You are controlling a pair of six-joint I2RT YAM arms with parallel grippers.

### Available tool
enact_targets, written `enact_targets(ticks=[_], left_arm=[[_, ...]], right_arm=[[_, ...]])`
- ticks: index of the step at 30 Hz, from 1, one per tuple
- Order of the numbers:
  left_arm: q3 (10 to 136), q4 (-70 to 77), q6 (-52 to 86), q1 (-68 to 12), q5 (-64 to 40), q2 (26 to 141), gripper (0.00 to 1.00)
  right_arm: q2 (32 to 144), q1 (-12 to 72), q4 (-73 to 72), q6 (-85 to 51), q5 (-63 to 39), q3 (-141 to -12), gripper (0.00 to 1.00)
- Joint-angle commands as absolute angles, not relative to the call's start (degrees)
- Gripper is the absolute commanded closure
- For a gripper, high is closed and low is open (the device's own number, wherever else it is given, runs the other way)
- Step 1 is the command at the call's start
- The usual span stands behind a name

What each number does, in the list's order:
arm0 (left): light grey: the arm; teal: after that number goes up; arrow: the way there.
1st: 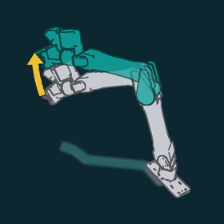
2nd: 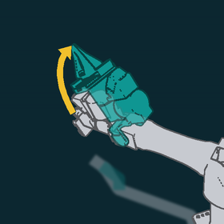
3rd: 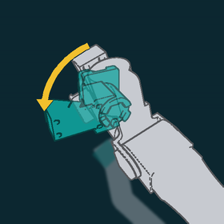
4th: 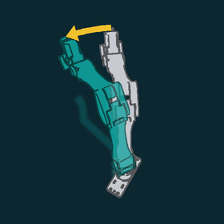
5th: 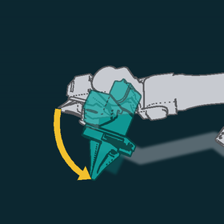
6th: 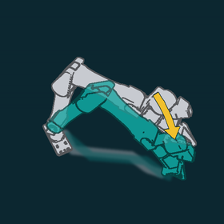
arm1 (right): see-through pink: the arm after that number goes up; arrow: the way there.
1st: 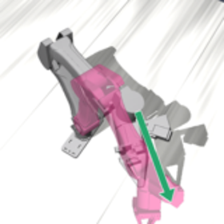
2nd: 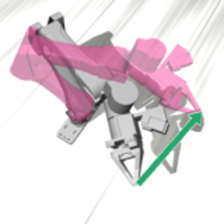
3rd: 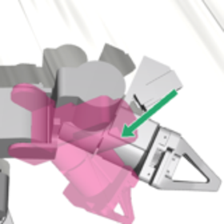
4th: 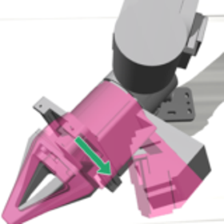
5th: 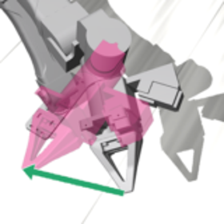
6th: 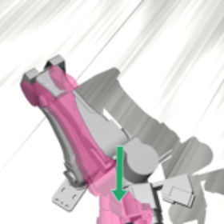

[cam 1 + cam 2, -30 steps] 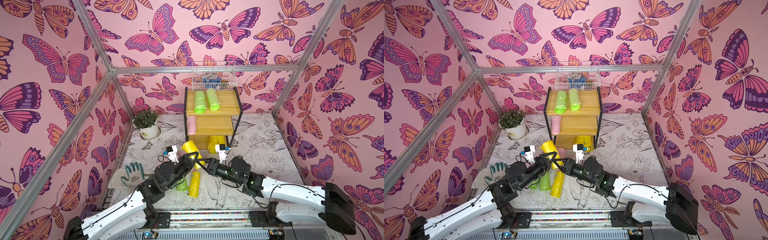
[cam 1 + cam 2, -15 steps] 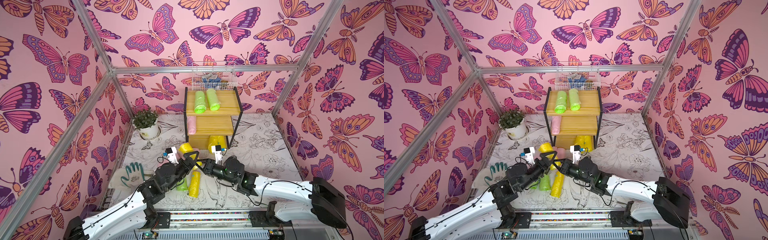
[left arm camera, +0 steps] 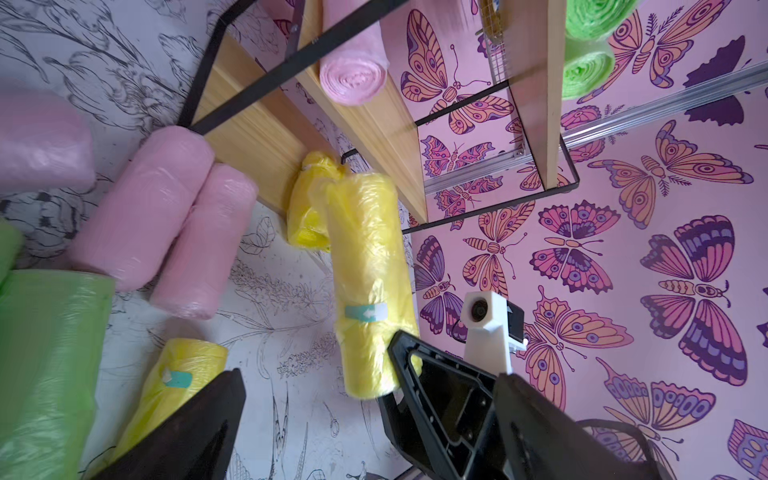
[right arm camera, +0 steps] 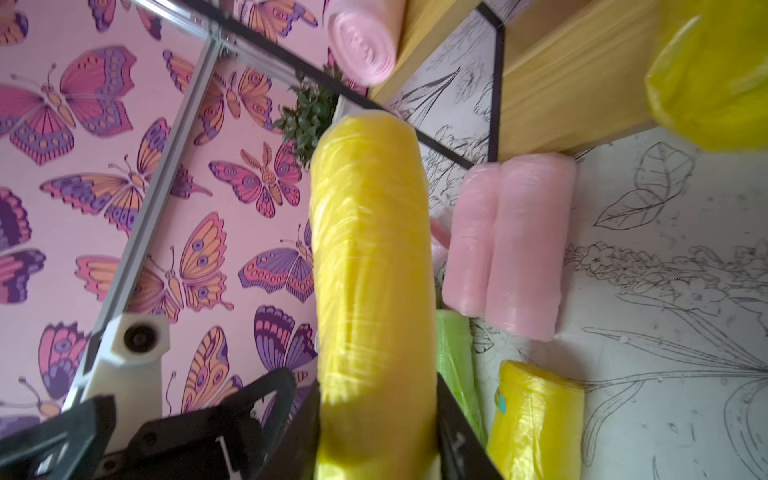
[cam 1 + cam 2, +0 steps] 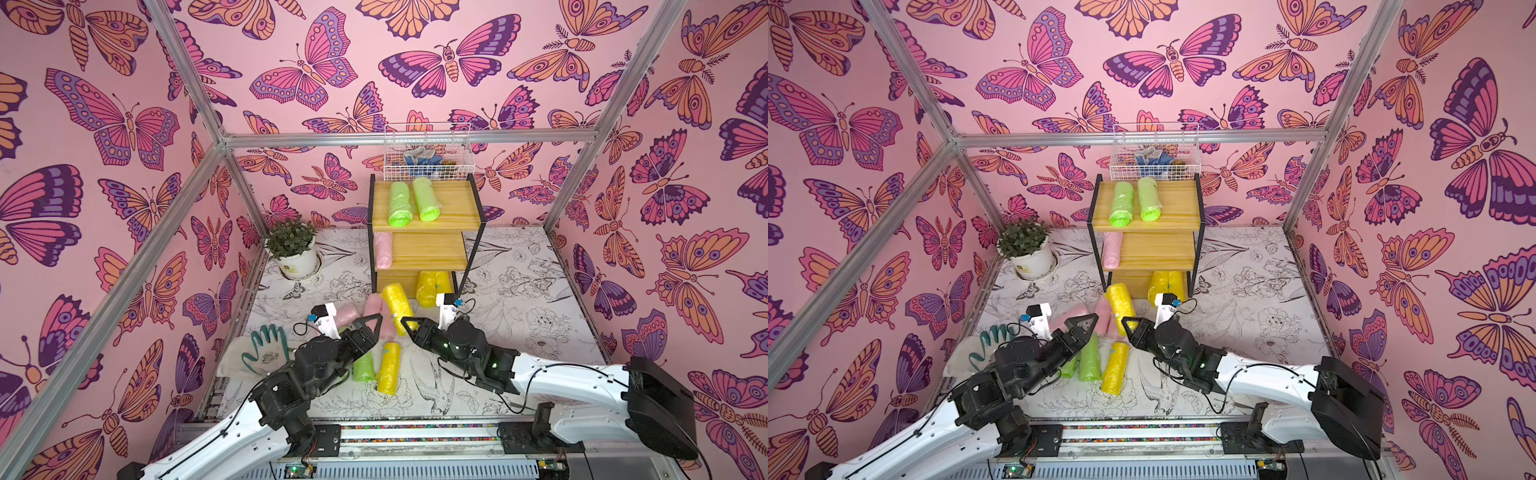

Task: Sort the rolls of trash bags by color and place them on the shelf
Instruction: Place the roll of trash bags on the shelf.

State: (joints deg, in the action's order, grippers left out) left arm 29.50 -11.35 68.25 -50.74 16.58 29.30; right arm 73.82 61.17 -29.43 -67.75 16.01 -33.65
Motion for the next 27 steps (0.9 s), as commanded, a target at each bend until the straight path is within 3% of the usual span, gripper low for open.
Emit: enact_targets(ticks=[1,5,17,27], left_arm=[[30.9,-19.0,64.3,-50.7,21.4,25.6,0.01],[31.7,-23.4,63.3,-50.7,23.3,22.0,0.02],[35.3,-31.9,58.4,-50.5,27.4,17.8,0.02],[35.8,-34.2,56.3,-50.5,30.0,17.1,0.02]], right_arm=[[79.1,61.3,-43.9,-71.3,26.8,-31.2,1.0],[86.3,60.5,-50.4,-73.1,32.8,-32.2,1.0],[109.8,52.2,-63.4,-75.6,24.1,-45.3,1.0],[112.7,46.8,-53.3,-73.7,18.7,-54.1,1.0]])
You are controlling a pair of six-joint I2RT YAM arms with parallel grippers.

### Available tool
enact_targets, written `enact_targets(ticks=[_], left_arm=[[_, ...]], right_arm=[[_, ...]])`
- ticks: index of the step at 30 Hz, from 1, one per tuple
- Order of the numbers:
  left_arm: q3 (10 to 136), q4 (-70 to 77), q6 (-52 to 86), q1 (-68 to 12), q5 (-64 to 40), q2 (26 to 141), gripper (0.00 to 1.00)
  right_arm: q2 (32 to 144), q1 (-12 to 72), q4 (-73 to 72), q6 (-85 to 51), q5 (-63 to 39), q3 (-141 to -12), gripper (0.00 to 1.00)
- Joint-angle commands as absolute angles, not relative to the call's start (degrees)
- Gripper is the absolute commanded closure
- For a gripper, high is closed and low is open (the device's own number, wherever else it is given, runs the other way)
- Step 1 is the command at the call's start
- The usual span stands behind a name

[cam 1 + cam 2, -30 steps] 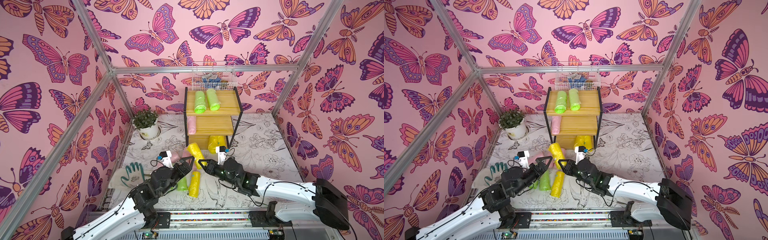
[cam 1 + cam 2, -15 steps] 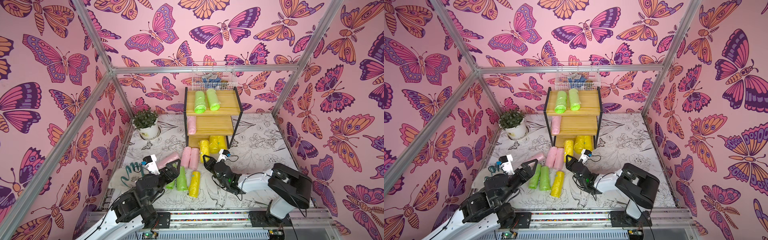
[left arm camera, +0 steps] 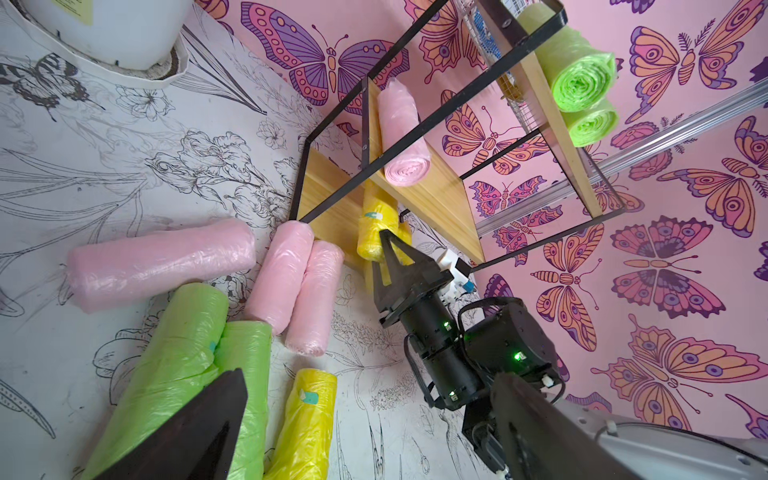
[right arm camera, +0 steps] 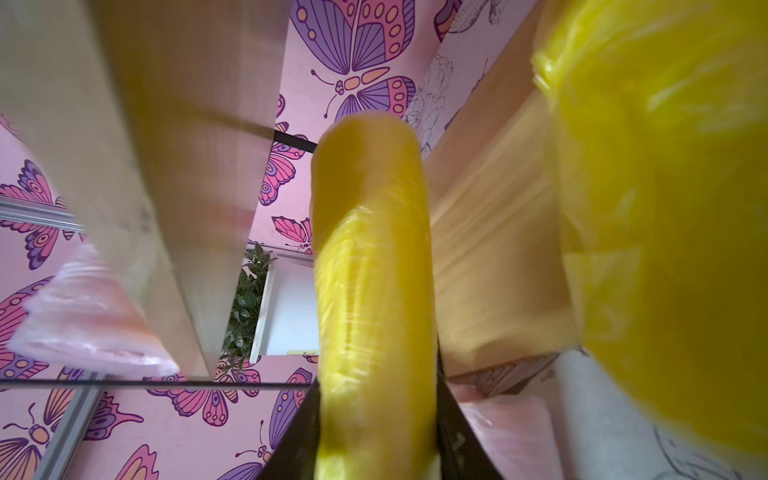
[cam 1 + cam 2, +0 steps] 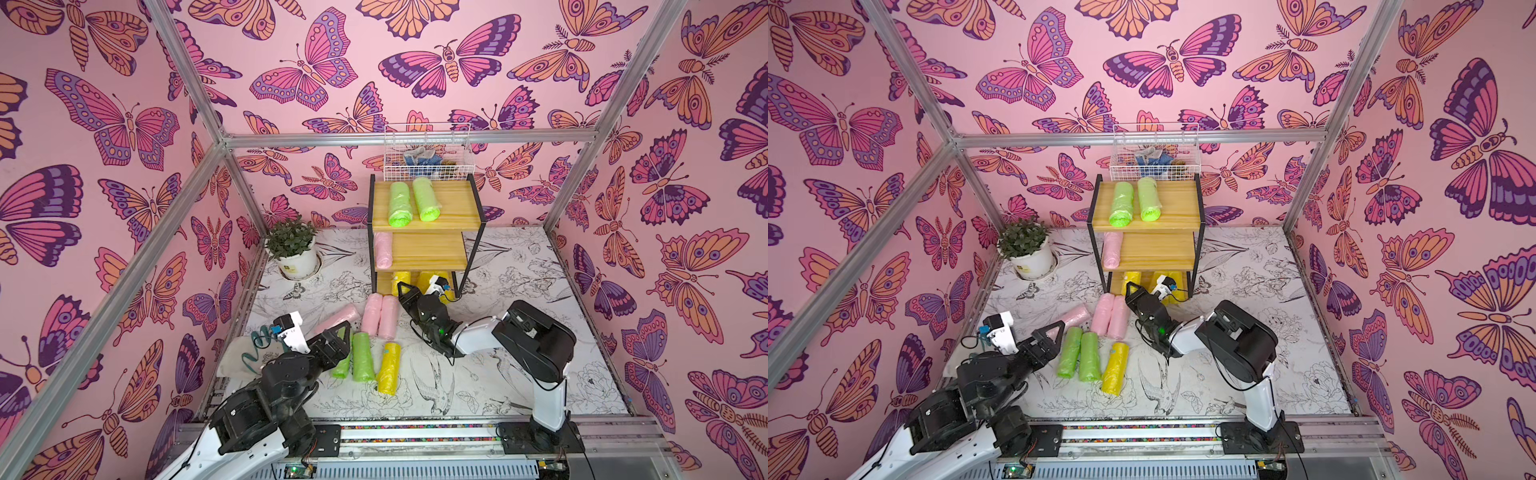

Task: Sort the rolls of trash bags by color and place them on the shelf
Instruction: Place the roll of trash bags on the shelf.

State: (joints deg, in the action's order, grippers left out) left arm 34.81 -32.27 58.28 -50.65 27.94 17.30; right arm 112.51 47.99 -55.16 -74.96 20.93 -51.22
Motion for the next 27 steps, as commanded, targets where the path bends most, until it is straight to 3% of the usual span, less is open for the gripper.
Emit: enact_targets(ticks=[1,17,20,27], left_arm=[[35.8,-34.1,56.2,-50.5,30.1,17.3,0.02],[35.0,-33.8,55.3,-50.4,31.4,19.3,0.01],[34.8,-33.6,55.3,-50.4,31.1,19.8,0.01],[34.8,-32.9,55.1,-50.3,30.1,21.5,0.01]], right_arm=[[112.9,46.4,-52.5,-73.7,18.3,-54.7,1.0],[115.7,42.3,-40.9,-72.9,14.6,-62.0,1.0],[115.6,42.0,-40.1,-72.9,14.3,-62.1,0.91],[114.4,41.9,-37.0,-73.1,14.5,-62.3,0.61]])
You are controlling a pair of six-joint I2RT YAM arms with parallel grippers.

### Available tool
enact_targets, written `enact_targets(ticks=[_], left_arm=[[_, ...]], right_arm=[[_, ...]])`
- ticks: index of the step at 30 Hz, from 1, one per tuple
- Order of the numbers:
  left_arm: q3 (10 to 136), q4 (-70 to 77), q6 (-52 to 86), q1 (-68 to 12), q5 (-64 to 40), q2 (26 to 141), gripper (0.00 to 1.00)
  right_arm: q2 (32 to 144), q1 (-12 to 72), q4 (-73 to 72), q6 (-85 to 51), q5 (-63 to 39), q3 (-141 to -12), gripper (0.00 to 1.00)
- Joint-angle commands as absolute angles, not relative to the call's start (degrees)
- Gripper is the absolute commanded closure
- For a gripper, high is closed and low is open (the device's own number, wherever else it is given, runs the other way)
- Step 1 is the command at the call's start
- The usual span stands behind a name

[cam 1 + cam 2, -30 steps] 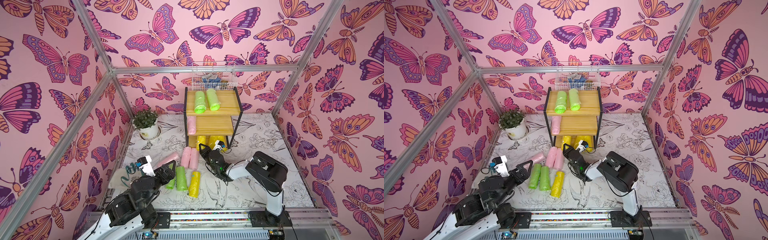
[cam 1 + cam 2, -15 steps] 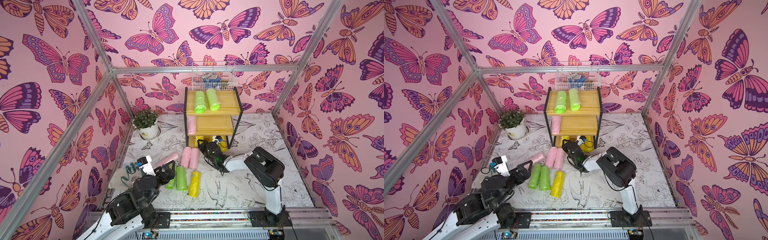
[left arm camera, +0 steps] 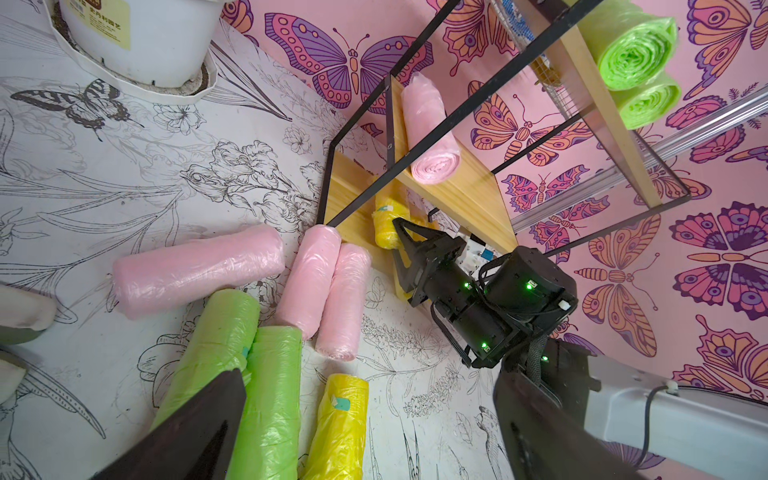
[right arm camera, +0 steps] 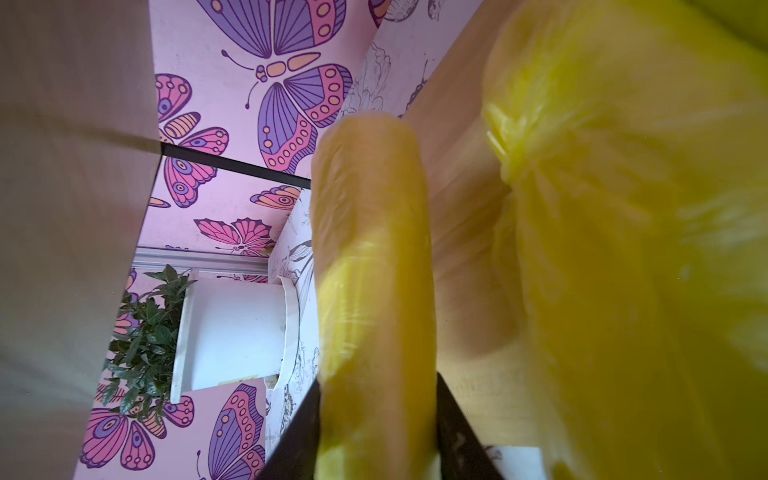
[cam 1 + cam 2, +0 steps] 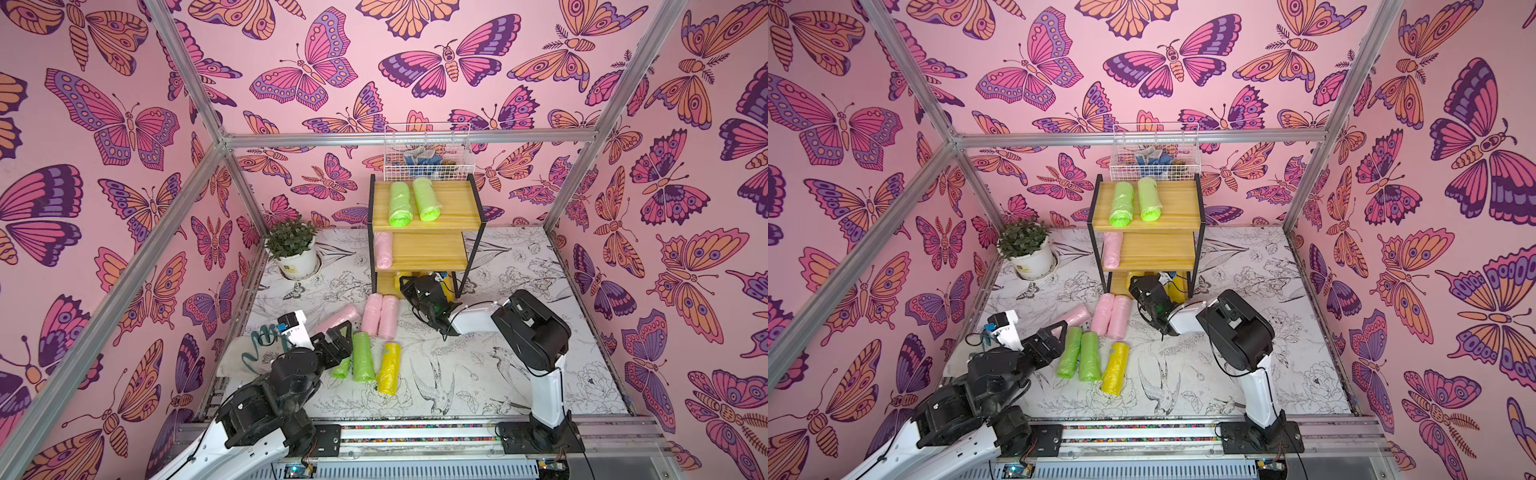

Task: Sort the rolls of trash bags by color and place them on the shelf
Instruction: Place the roll of trash bags on the shelf.

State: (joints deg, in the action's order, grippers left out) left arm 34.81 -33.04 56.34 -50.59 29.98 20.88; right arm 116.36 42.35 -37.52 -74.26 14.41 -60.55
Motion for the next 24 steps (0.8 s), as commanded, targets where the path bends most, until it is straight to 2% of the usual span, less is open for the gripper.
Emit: enact_targets(ticks=[1,14,24], left_arm=[[34.8,-32.9,55.0,-50.3,30.0,21.6,0.01],[34.6,-32.8,55.6,-50.2,28.3,22.2,0.01],[35.1,-32.8,55.1,-50.2,25.8,25.0,0.01]], right_arm=[[114.1,41.9,-37.2,-73.3,14.6,-62.1,0.6],[110.0,41.0,-32.5,-73.9,11.7,-63.9,0.4],[103.7,41.0,-31.3,-74.0,10.3,-62.1,0.39]])
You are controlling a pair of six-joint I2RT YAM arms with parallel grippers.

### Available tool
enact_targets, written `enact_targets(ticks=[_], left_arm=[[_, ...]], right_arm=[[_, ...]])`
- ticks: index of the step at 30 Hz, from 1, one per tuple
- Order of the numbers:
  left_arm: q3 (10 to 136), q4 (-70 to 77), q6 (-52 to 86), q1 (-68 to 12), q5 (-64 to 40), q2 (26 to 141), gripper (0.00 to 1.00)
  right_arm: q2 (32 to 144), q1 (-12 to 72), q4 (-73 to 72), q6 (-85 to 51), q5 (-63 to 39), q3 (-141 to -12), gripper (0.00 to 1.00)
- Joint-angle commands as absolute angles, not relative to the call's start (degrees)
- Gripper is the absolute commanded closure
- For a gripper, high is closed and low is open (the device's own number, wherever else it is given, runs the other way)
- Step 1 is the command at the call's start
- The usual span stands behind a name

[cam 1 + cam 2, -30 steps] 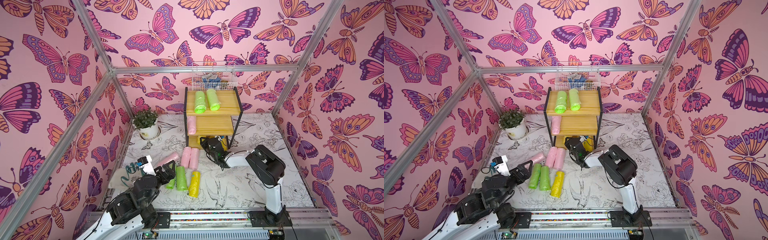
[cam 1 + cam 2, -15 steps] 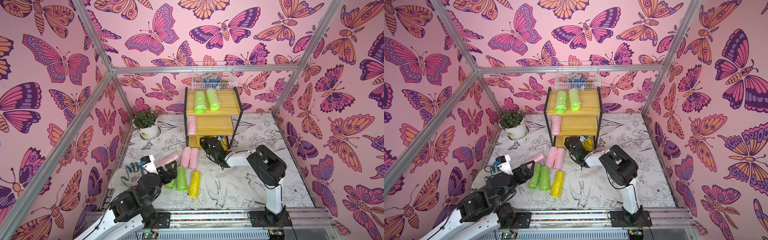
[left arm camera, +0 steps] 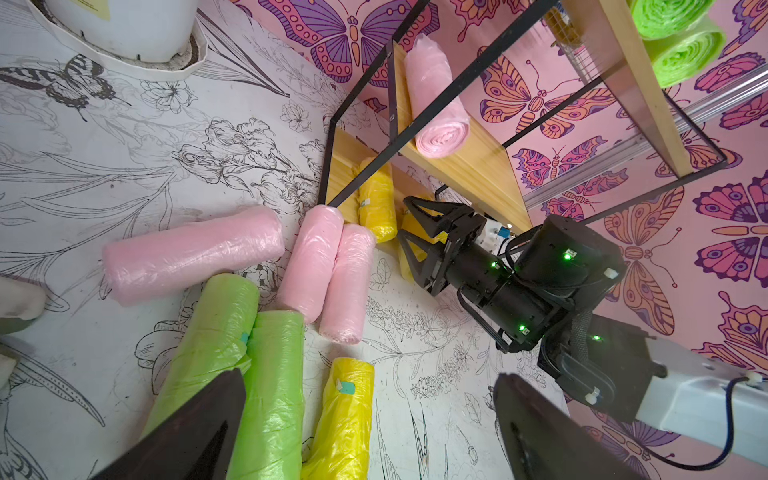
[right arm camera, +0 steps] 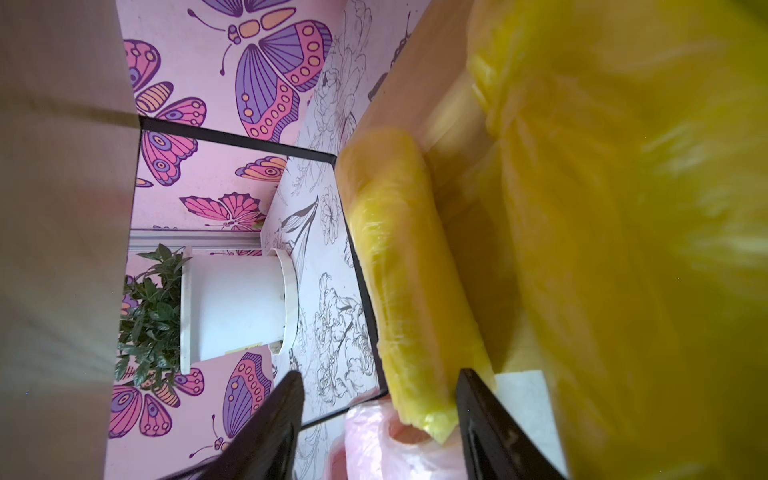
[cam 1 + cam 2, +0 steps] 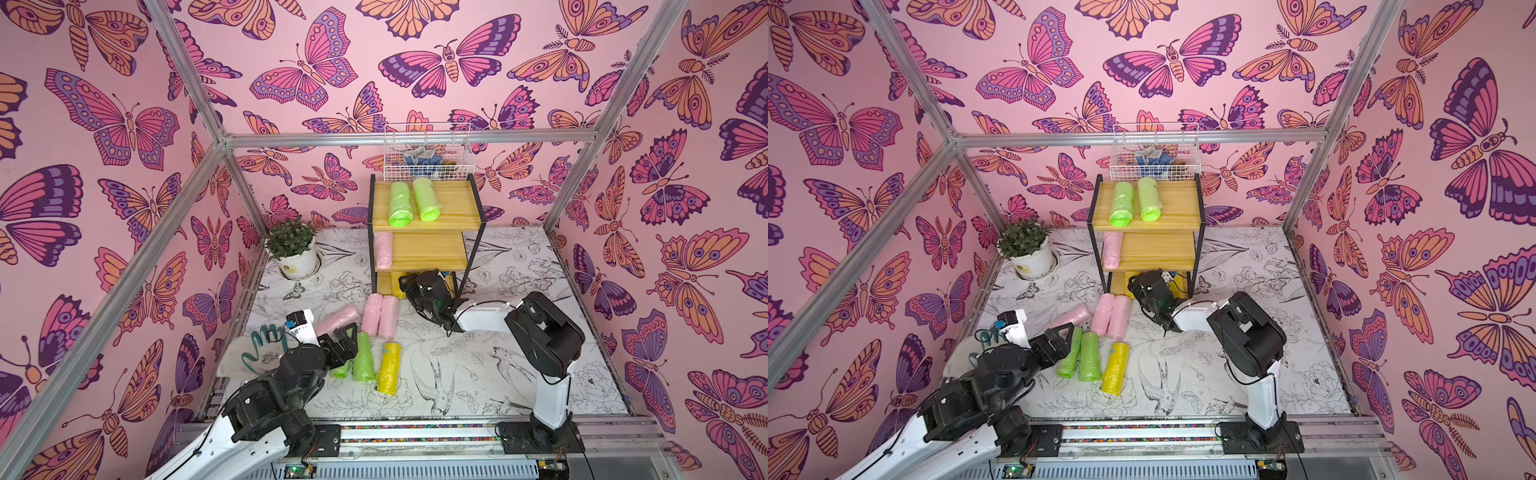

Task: Sort the rolls of trash bags by color and place them on the shelf
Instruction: Place the roll of trash bags on the shelf, then pick up the roll of trash bags from the center of the board.

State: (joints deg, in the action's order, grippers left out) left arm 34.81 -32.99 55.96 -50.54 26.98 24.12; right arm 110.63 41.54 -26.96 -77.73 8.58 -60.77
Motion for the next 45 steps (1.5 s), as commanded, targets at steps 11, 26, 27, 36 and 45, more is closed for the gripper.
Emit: enact_targets(ticks=[11,26,27,36,45], left_arm=[[38.6,-33.9,51.2,-49.7,20.9,33.9,0.01],[52.2,-34.8,36.2,-42.5,4.8,59.7,0.14],[53.0,-34.4,35.5,-42.1,3.9,61.7,0.16],[59.6,-31.8,30.1,-41.0,2.8,78.6,0.29],[62.5,-26.2,31.4,-40.7,6.7,90.6,0.24]], right_arm=[[88.2,41.1,-14.8,-72.0,9.8,-60.3,0.46],[66.5,41.2,1.2,-54.6,8.4,-53.9,0.46],[64.9,41.2,1.7,-53.8,8.1,-53.0,0.46],[46.8,42.1,9.2,-45.6,10.2,-46.8,0.45],[34.7,42.3,16.6,-40.3,11.8,-42.6,0.43]])
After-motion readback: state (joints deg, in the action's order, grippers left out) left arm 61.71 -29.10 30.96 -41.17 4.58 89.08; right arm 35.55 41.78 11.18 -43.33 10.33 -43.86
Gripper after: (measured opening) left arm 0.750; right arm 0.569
